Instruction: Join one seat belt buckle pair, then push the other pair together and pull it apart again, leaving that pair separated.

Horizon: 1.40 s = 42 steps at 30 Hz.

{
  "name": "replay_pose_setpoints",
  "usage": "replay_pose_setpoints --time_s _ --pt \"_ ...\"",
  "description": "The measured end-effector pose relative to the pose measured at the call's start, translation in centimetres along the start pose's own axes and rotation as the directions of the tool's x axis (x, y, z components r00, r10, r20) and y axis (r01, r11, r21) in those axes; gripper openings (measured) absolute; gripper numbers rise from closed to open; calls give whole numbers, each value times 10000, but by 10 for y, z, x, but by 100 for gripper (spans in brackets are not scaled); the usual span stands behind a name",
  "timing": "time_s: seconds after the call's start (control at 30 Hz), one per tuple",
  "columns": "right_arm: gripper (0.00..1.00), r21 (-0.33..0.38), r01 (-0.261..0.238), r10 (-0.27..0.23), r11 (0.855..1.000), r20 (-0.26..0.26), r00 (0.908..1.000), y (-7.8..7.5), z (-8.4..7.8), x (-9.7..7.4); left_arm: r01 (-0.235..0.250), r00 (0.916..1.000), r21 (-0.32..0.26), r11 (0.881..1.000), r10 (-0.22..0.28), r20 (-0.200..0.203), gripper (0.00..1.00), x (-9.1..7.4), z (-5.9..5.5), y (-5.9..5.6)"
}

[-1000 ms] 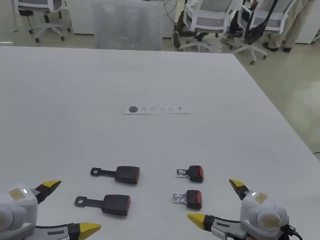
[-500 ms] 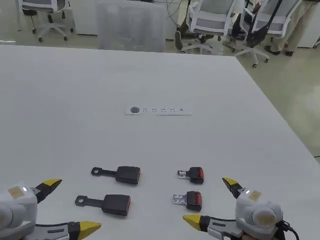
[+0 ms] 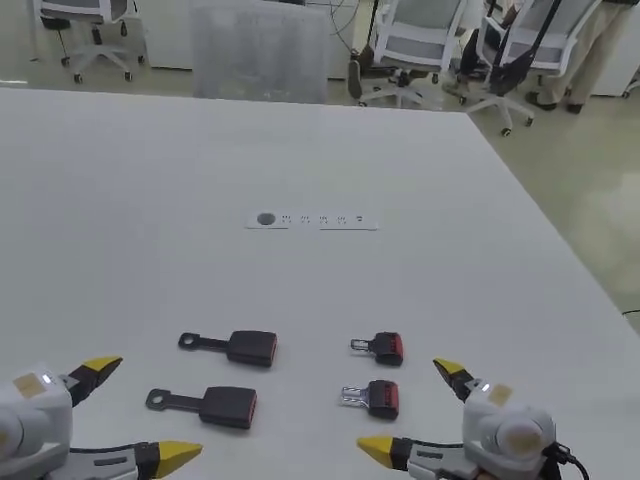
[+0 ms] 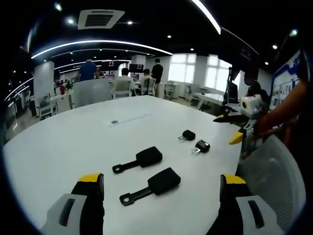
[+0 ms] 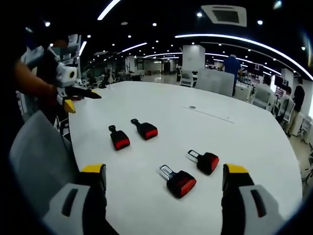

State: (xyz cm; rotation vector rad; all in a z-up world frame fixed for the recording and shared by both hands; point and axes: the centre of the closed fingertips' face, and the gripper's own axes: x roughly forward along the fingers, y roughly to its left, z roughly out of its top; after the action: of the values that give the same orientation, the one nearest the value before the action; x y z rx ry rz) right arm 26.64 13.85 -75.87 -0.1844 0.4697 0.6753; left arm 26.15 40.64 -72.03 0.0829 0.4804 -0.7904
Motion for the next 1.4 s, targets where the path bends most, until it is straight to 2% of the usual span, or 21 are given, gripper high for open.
replay_pose_setpoints --time_s 0.6,0.83,0.93,1.03,1.4 --pt "100 -1 -36 36 10000 -9 10000 0 1 -1 6 10000 81 10000 -6 35 100 0 4 -2" --pt "100 13 -120 120 9999 -125 9998 1 -3 -2 -1 10000 85 10000 1 21 100 0 4 -1" --pt "100 97 -163 165 9998 -183 9997 2 -6 -2 -36 9999 145 9999 38 -116 100 1 2 0" --pt "99 149 -226 231 9996 -337 9992 3 -11 -1 -26 10000 10 10000 26 -14 100 2 4 0" --pt "99 242 -384 397 9990 -532 9978 5 -17 -1 34 9999 33 10000 -34 -110 100 6 4 1"
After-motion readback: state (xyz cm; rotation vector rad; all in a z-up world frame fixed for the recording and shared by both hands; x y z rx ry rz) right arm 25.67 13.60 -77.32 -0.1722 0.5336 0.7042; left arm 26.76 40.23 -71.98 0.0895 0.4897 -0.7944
